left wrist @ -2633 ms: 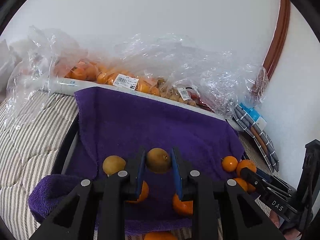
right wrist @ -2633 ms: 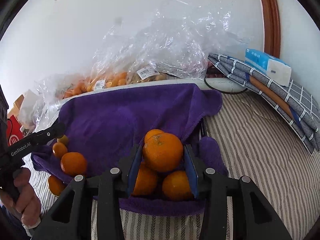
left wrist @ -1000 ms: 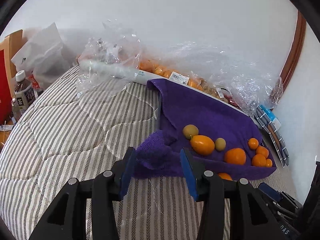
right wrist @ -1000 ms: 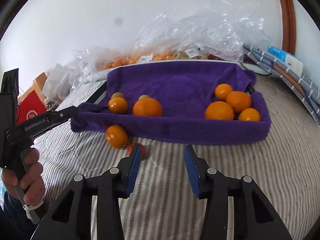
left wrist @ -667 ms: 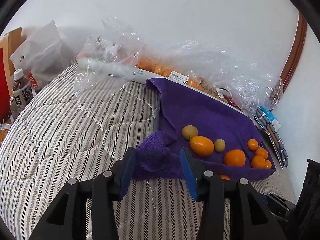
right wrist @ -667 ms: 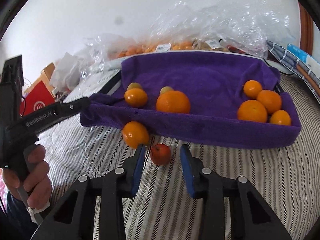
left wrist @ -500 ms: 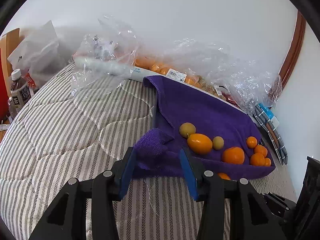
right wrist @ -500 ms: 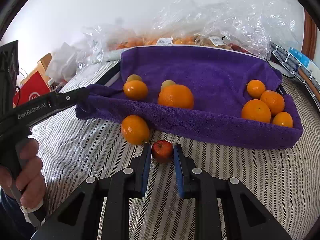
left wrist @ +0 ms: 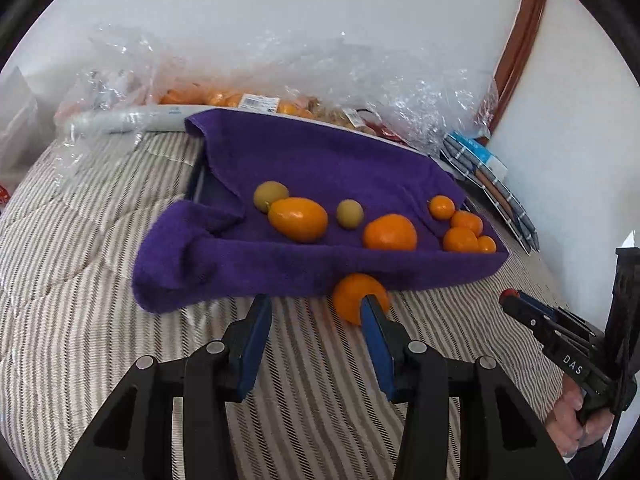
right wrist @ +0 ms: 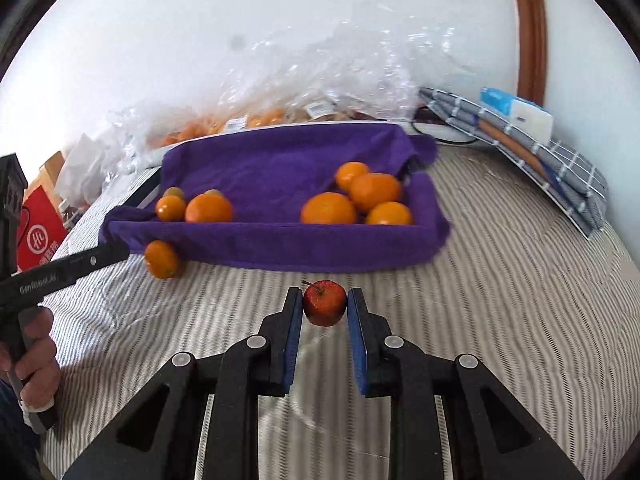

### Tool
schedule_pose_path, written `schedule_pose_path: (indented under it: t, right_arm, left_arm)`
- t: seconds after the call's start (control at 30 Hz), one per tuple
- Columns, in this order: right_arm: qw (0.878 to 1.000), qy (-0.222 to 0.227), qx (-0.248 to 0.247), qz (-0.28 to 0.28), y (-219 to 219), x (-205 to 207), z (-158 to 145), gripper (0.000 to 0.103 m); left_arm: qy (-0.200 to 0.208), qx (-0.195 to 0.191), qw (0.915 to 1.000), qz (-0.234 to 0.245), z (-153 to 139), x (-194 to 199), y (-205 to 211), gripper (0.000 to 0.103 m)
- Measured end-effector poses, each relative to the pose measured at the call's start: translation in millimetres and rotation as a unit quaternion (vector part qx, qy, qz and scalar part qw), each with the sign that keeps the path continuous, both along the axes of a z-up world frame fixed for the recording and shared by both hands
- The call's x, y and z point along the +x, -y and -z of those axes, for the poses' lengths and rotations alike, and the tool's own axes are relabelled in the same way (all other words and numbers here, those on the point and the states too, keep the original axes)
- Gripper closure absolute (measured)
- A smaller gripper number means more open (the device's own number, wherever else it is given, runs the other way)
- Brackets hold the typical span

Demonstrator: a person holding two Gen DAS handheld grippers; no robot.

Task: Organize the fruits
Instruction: 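Grasp a small red fruit with the right tool while the left tool grasps an orange, then carry both fruits onto the purple towel and open both tools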

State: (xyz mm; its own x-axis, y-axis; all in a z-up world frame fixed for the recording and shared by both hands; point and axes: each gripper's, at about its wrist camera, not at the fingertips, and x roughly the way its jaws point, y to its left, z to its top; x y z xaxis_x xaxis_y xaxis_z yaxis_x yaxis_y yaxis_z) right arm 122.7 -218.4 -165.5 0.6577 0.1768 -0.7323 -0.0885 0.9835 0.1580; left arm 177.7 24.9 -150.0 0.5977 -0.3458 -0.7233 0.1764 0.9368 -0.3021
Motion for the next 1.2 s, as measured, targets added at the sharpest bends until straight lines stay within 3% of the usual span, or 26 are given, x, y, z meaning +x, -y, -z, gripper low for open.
schedule_pose_path:
  t: [0.1,0.17,0.3,0.47,0.5,0.53,0.8,1.1,1.2]
  right_arm:
    - [1.000,0.005,0.011,0.005,14,-5,-1,0.080]
    - [1.000,0.004,0.002,0.005,17,-5,-1,0.080]
    - [1.000,-0.004,0.016,0.001,24,-4,1,0.080]
    - [0.999,-0.016,0.032,-0.007,25,-2,5,0.080]
    - [0.999,-0.017,0.031,-0.007,25,-2,5,0.080]
    - [0.999,-0.017,0.030,-0.007,25,-2,5,0.080]
    - [0.999,-0.004,0.033,-0.005,25,-6,2,0.080]
    - [0.999,0.025,0.041,-0.019,17,17,-27,0.080]
    - [0.998,0.039,0.044,-0.021,15,30,-38,0.080]
  left_arm:
    - [0.005,-0.006,1.0000,0.000,-2,2,13,0.059]
    - [-0.012,0.002,0.9999,0.008,1,7,27,0.059]
    - [-0.024,0.044,0.9987,-0.006,10,15,45,0.059]
    - [-0.031,0.027,0.9987,-0.030,13,21,44,0.061]
    - [-0.030,0.026,0.9987,-0.030,13,20,43,0.068]
    - [-0.032,0.023,0.9988,-0.030,14,20,42,0.069]
    - [-0.036,0.007,0.9987,-0.036,11,17,33,0.069]
    - [-0.006,-0.008,0.9980,-0.062,-23,13,-3,0.069]
    - [0.017,0.004,0.9970,-0.076,-39,24,-14,0.069]
